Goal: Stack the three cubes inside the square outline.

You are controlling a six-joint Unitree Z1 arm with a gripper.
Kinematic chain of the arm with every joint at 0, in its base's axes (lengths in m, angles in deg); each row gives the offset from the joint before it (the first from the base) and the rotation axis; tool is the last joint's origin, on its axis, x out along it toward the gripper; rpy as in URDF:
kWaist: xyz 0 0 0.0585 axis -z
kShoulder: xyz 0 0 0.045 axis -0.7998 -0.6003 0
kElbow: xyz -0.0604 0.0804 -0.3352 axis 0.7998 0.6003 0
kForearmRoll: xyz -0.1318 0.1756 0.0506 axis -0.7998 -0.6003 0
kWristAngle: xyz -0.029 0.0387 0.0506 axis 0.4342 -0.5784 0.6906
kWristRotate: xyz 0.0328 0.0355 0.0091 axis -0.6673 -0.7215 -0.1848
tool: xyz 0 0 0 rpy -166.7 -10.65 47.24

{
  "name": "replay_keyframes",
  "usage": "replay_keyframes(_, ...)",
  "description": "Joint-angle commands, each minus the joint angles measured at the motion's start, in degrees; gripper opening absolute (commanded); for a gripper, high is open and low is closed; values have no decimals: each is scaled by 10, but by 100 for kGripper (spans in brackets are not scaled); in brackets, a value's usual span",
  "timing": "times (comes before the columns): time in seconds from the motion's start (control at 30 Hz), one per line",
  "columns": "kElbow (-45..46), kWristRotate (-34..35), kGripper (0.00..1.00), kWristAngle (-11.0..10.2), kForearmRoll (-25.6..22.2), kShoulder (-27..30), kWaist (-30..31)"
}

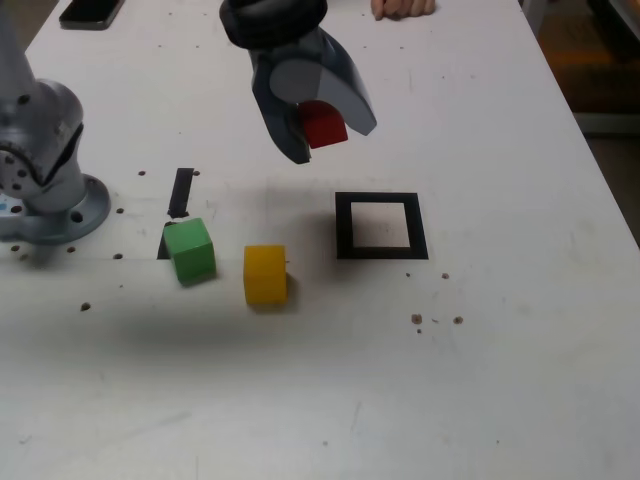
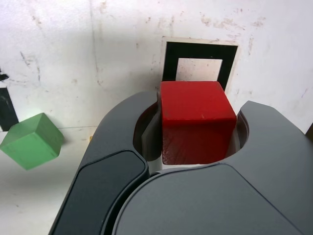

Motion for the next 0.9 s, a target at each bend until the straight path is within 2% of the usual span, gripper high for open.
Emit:
replay_keyframes(0.0,-5,-9,1,-4,4,-12,10)
replay_keyframes(0.47,-79,-57,5,-3,6,-130,47)
replay_keyframes(0.63,-107,-61,10,5,5,-173,48)
replay_keyframes(0.87,-108,-61,17,21,4,-205,40)
